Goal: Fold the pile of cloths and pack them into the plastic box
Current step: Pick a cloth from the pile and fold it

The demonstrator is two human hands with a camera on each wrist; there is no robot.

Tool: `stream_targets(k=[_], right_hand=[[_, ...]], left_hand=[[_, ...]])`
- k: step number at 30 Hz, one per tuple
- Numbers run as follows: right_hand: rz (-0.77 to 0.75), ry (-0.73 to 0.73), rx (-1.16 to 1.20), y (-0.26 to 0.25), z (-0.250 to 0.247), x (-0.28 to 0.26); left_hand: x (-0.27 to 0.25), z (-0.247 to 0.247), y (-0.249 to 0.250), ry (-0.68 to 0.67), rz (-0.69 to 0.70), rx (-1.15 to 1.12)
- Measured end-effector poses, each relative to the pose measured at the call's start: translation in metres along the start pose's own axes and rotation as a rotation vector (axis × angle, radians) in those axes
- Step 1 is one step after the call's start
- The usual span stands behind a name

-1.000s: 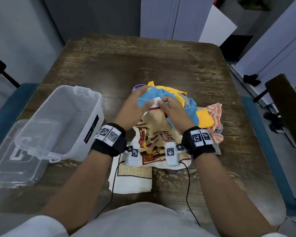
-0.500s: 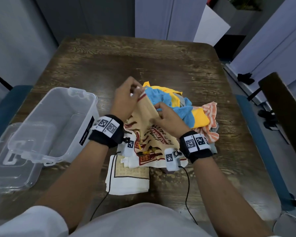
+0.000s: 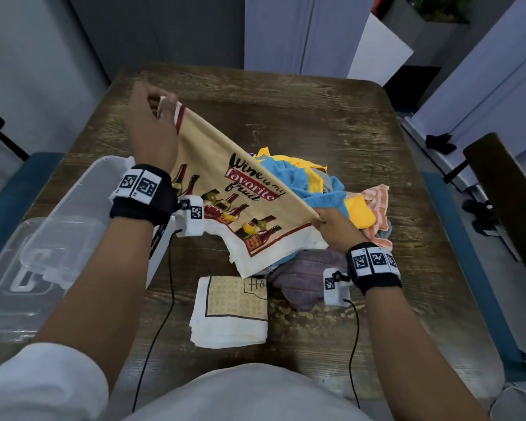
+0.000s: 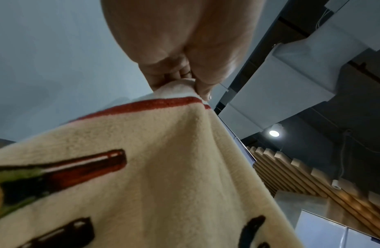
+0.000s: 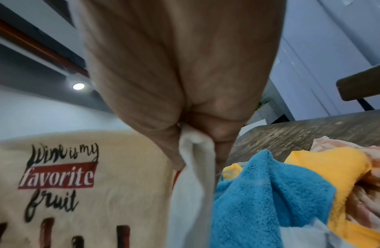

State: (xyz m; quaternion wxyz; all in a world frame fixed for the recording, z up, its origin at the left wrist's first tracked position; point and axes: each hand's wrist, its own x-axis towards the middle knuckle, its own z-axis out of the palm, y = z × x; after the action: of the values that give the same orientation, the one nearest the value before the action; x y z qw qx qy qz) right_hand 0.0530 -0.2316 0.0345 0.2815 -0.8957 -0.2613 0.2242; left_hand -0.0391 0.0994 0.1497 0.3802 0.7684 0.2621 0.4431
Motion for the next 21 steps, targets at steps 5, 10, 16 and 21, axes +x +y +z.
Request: stream_targets(k=[5,10,16,21], right_hand=[[0.004,0.147,0.196,0.007,-0.027,-0.004],[-0.065,0.212,0.793,0.0,-0.048,-0.019],[0.167,0.472,0.775,0.018,-0.042,0.008],[0.226,0.425,0.235,0.016,-0.011,0.019]], left_hand=[[0.003,-0.006,-0.008,0.023,-0.027,0.021],[0.014,-0.012,-0.007,0.053,-0.067,0.039],[0.005,0.007,-0.033,-0.119,-0.232,0.213],[-0.045,0.028,-0.057,-0.361,-0.431,0.291]])
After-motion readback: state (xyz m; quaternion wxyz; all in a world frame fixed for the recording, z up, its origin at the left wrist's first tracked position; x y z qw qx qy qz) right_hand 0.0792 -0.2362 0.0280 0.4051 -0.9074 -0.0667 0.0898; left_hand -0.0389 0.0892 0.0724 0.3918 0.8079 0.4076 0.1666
